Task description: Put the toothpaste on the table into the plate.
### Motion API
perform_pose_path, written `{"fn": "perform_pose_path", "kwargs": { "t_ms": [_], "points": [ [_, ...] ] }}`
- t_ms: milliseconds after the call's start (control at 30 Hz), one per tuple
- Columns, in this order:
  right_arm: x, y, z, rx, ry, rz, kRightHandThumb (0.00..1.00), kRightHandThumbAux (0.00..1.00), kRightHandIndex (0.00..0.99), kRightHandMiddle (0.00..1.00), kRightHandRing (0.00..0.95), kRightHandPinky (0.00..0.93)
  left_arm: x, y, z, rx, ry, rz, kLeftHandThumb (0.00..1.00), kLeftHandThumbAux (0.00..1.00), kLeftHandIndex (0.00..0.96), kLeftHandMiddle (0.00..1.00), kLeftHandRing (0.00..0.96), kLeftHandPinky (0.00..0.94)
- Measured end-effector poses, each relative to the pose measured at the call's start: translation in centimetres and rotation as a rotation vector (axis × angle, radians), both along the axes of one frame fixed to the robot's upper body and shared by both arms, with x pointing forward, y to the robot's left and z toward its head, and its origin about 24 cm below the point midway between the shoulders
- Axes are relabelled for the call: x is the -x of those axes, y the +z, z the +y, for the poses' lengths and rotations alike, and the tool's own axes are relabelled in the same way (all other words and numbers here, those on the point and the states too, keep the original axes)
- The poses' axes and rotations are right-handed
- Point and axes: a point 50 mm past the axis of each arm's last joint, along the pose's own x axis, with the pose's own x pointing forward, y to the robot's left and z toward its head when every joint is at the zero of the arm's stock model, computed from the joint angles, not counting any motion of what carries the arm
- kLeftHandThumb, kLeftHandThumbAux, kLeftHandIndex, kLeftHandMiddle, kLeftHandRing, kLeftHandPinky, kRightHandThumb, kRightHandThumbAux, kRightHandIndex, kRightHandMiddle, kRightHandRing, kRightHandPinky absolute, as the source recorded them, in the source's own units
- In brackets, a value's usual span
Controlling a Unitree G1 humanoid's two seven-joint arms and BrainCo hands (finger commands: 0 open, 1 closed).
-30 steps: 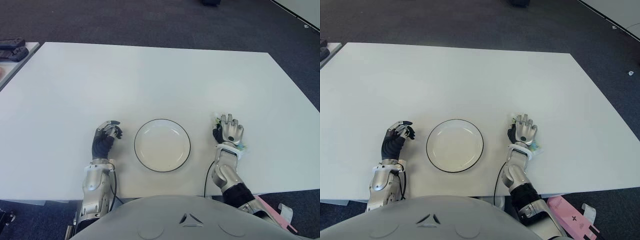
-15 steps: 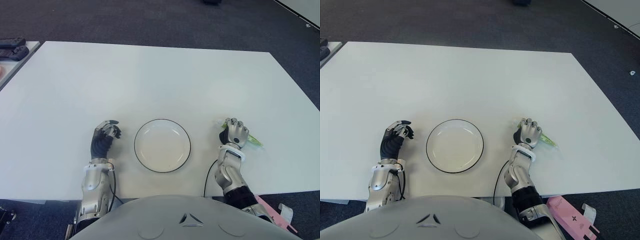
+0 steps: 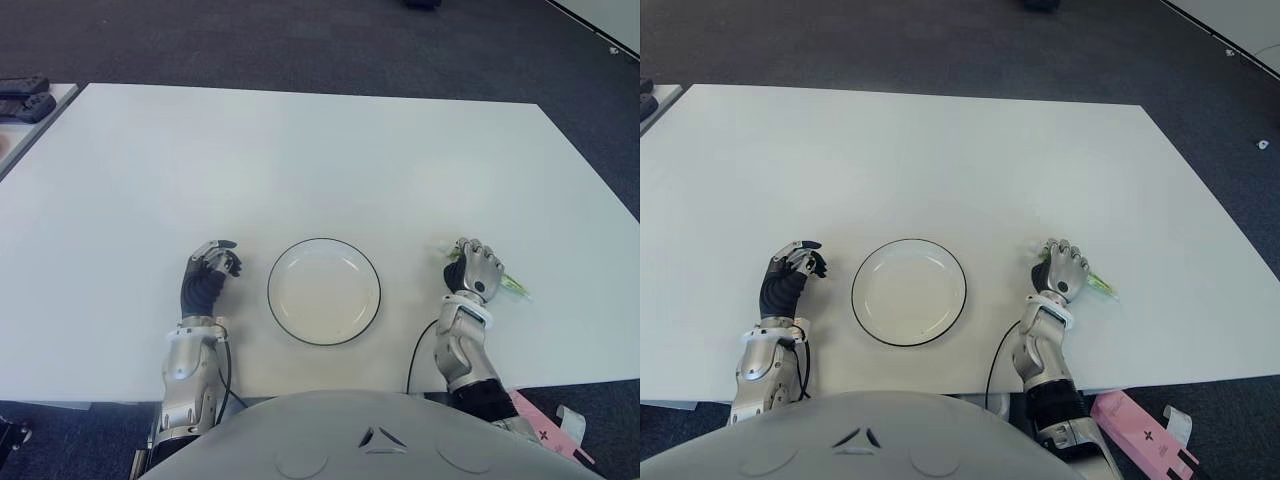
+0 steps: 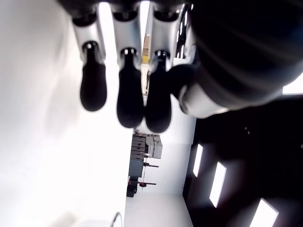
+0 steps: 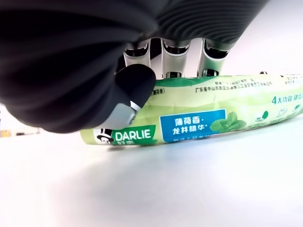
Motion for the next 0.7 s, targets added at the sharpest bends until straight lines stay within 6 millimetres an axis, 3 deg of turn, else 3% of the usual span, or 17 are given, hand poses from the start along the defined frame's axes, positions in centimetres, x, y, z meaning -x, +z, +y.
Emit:
{"fn": "perform_pose_path", "kwargs": {
  "t_ms": [700],
  "points": [
    [0.53, 0.26, -0.18, -0.124, 0.003, -0.192, 1.0, 0.662, 0.413, 0.534, 0.687, 0.531, -0.09, 0.2, 0.15, -0.007, 0.011, 0.004, 0.711, 0.714, 0.44, 0.648, 0.634, 0.62]
  ]
}}
